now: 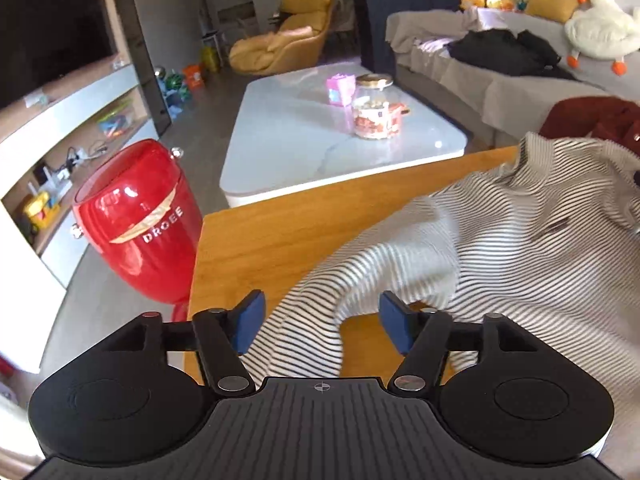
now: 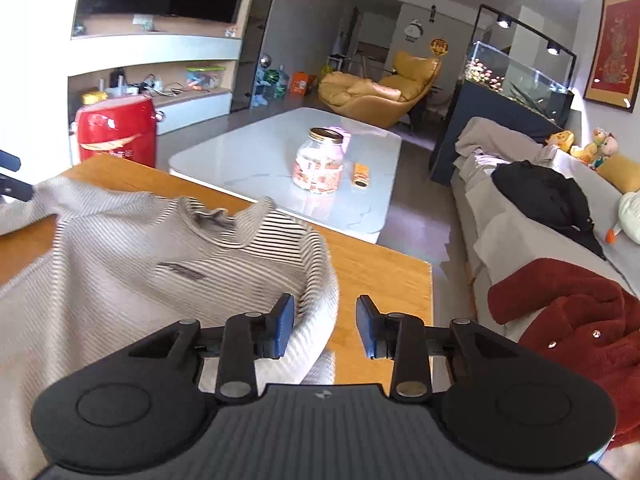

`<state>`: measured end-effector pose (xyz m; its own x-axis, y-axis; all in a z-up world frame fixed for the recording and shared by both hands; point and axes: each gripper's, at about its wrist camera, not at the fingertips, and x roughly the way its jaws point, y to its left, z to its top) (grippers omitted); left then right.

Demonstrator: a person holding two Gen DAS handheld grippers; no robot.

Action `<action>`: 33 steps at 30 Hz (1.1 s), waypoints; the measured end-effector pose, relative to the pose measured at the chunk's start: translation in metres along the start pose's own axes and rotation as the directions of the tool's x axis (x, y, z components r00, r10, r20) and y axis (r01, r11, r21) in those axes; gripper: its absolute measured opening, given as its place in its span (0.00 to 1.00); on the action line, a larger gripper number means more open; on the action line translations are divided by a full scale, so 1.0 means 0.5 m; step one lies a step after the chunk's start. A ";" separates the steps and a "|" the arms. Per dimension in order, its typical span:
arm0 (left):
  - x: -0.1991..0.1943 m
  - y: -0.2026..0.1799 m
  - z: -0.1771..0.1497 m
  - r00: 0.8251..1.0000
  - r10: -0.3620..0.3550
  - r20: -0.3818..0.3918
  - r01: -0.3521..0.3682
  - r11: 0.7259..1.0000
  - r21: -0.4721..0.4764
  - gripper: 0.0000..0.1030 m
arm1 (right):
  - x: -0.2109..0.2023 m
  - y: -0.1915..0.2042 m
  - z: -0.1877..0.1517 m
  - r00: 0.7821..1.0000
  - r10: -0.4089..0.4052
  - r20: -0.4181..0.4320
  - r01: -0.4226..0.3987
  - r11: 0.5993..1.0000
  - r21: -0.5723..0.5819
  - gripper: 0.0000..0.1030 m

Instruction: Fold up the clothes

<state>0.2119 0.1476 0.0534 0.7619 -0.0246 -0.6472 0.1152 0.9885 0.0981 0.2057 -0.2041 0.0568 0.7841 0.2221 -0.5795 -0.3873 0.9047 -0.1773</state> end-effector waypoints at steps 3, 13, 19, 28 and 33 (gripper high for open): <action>-0.051 -0.032 -0.009 0.992 -0.107 0.060 0.109 0.993 -0.039 0.88 | -0.090 0.041 -0.026 0.991 0.136 -0.020 -0.136 0.990 -0.026 0.35; -0.051 -0.183 -0.071 0.949 -0.316 0.013 0.316 0.947 -0.057 0.93 | -0.183 0.163 -0.150 0.952 0.256 -0.166 -0.285 0.940 -0.185 0.41; -0.054 -0.196 -0.099 0.933 -0.360 -0.022 0.356 0.929 -0.100 0.96 | -0.209 0.209 -0.207 0.954 0.227 -0.198 -0.278 0.915 -0.291 0.34; -0.037 -0.180 -0.125 0.909 -0.411 -0.064 0.392 0.898 -0.202 1.00 | -0.197 -0.036 -0.036 0.994 -0.081 0.068 0.083 0.996 -0.025 0.10; -0.020 -0.189 -0.140 0.902 -0.427 -0.060 0.404 0.885 -0.233 1.00 | -0.187 -0.185 0.032 0.961 -0.249 0.120 0.228 0.959 0.167 0.10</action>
